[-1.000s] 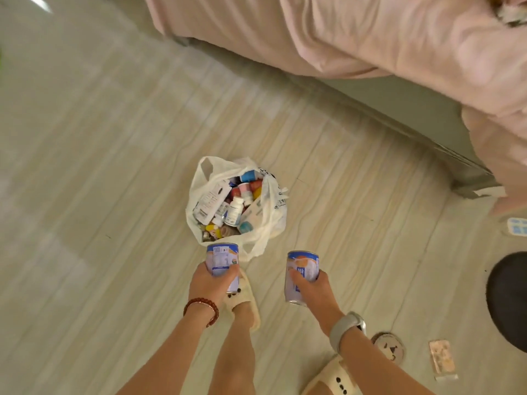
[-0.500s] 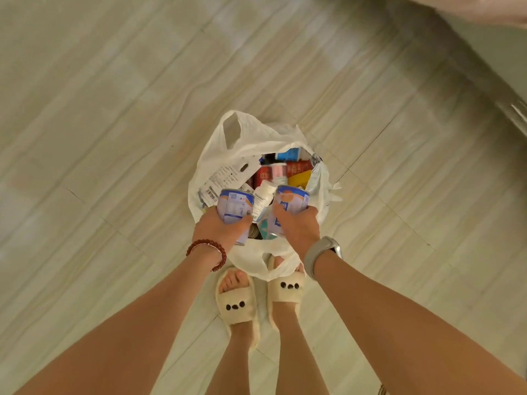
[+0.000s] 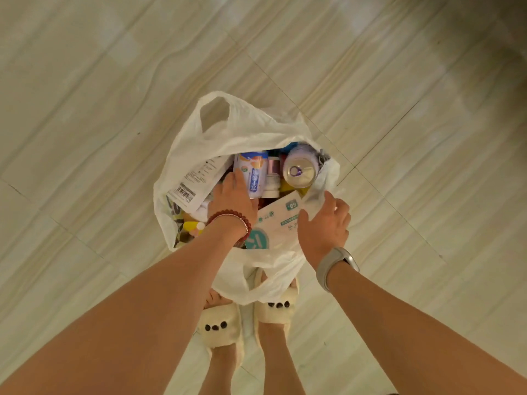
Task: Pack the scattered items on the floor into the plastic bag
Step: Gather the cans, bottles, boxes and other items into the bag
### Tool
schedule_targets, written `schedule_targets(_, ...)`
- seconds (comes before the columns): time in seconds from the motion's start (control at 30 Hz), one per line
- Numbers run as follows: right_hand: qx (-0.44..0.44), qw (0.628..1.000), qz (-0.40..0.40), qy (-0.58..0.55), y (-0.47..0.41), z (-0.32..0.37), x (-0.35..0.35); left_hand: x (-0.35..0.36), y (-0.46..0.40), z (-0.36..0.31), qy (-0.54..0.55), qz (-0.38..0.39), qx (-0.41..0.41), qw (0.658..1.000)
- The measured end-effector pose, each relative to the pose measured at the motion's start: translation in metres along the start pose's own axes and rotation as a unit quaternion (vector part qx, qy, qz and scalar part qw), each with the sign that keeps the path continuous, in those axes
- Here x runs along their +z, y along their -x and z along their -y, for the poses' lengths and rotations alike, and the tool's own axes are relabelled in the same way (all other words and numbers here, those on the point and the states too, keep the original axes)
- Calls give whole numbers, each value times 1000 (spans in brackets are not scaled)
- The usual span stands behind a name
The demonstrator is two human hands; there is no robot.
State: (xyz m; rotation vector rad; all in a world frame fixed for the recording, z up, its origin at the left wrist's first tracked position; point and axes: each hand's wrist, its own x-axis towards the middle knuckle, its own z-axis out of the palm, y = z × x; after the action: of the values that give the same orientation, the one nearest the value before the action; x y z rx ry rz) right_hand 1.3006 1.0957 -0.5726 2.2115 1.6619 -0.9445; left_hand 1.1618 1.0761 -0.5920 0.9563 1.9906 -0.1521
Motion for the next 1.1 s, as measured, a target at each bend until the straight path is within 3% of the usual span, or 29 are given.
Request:
schedule_targets(0.07, 26, 999, 34, -17, -6, -1, -4, -3, -4, 2, -22, 25, -17, 999)
schedule_targets(0.17, 91, 983, 91, -129, -16, 1, -8, -10, -7, 7, 6, 54, -20, 998)
schedule_targets(0.3, 60, 975, 7, -214, -11, 3, -15, -18, -2, 8, 35, 73, -13, 997)
schedule_targets(0.4, -17, 976, -33, -217, 11, 1, -24, -25, 12, 2, 61, 45, -16, 997)
schedule_targets(0.5, -46, 978, -19, -204, 35, -10, -37, -32, 37, -3, 66, 19, 11, 998)
schedule_targets(0.73, -17, 991, 71, -116, 86, -20, -85, -61, 126, -7, -80, -19, 94, 992)
schedule_targets(0.93, -39, 990, 35, -134, 153, -6, -164, -110, 208, -42, -152, -55, 186, 969)
schedule_targets(1.1, 8, 978, 14, -206, 223, -42, -211, -126, 279, -79, -146, -59, 246, 957)
